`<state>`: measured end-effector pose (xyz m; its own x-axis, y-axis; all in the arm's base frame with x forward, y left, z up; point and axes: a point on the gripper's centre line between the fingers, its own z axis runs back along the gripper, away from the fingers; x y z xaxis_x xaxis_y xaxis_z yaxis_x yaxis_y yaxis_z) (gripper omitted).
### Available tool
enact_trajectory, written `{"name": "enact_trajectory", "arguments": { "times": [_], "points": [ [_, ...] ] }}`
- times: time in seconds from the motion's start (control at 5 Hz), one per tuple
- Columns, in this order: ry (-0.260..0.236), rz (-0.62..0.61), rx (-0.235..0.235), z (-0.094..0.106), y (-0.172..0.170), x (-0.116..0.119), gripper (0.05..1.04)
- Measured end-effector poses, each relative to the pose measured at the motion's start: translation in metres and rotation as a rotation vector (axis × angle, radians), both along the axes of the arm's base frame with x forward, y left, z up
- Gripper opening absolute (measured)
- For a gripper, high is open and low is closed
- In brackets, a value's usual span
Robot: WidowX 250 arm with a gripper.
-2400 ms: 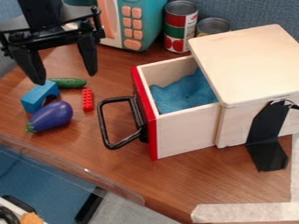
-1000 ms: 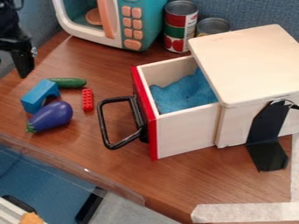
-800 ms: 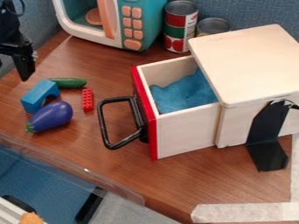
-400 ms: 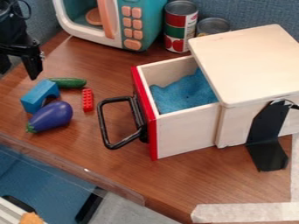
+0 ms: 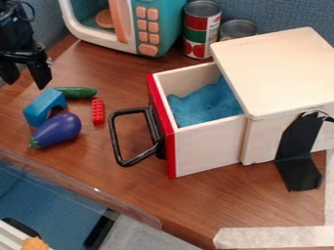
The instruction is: Move the blue object inside the drawer
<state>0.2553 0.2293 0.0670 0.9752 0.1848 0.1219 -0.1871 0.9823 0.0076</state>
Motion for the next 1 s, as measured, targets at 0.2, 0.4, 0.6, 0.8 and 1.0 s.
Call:
{"name": "enact_trajectory", "arguments": {
  "times": [0.2, 0.4, 0.6, 0.8, 1.0],
  "points": [
    [0.018, -0.013, -0.015, -0.01, -0.001, -0.001, 0.999],
    [0.021, -0.02, -0.016, -0.014, 0.0, -0.001, 0.999],
    [0.028, -0.016, -0.016, -0.021, -0.003, -0.005, 0.999],
    [0.028, -0.013, -0.017, -0.024, -0.005, -0.006, 0.999],
    [0.026, -0.003, -0.015, -0.027, -0.007, -0.006, 0.999]
  ]
}}
